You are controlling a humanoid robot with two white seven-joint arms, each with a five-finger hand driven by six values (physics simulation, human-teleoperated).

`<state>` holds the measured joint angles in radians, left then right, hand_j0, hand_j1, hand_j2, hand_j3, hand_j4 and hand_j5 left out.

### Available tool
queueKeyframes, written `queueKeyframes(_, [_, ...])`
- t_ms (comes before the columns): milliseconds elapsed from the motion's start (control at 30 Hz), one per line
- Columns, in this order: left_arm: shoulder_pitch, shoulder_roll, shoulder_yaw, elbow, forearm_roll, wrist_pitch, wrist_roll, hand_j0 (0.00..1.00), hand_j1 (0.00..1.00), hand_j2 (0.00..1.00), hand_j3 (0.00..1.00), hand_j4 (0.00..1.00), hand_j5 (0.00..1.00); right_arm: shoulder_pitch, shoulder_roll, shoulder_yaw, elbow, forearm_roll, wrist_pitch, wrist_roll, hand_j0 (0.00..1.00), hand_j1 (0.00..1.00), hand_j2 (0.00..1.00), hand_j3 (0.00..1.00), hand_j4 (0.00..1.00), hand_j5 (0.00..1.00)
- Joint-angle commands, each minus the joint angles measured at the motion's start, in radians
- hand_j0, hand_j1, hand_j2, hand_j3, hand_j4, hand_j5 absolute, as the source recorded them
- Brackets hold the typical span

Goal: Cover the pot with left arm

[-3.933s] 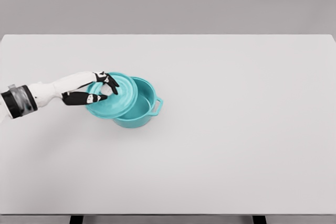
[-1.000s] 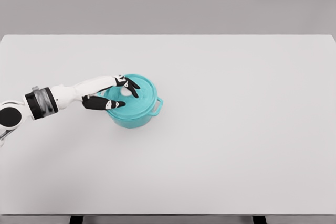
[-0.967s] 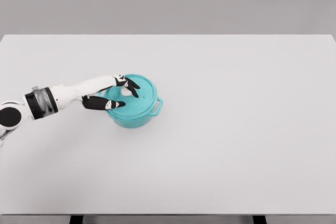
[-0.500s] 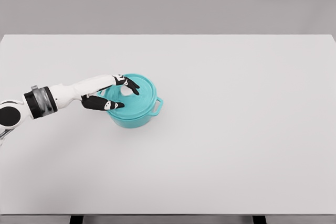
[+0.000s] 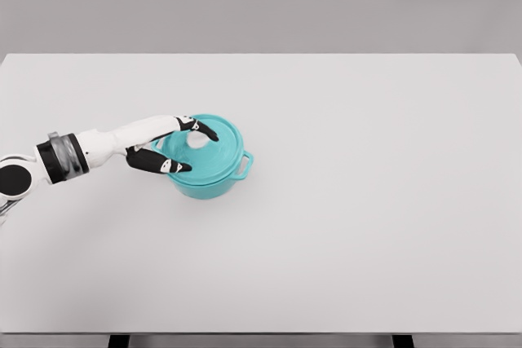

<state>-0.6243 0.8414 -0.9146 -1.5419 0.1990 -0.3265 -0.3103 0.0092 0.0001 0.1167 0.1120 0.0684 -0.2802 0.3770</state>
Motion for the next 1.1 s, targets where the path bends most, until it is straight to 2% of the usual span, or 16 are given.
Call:
queueKeyframes(0, [0.0,0.001,0.0,0.0,0.003,0.001,-0.003,0.81,0.81,0.81,0.81,0.81,0.81,0.0,0.0,0.0,0.0,0.001,0.0,0.0,1.0,1.0,1.0,1.0,1.0,1.0])
queueKeyframes(400, [-0.009,-0.001,0.0,0.0,0.003,0.001,0.0,0.88,0.88,0.88,0.88,0.88,0.88,0.0,0.0,0.0,0.0,0.001,0.0,0.0,1.0,1.0,1.0,1.0,1.0,1.0])
queueKeyframes(1067, [-0.021,-0.001,0.0,0.0,0.005,0.001,-0.001,0.9,0.9,0.9,0.9,0.9,0.9,0.0,0.0,0.0,0.0,0.001,0.0,0.0,1.0,1.0,1.0,1.0,1.0,1.0])
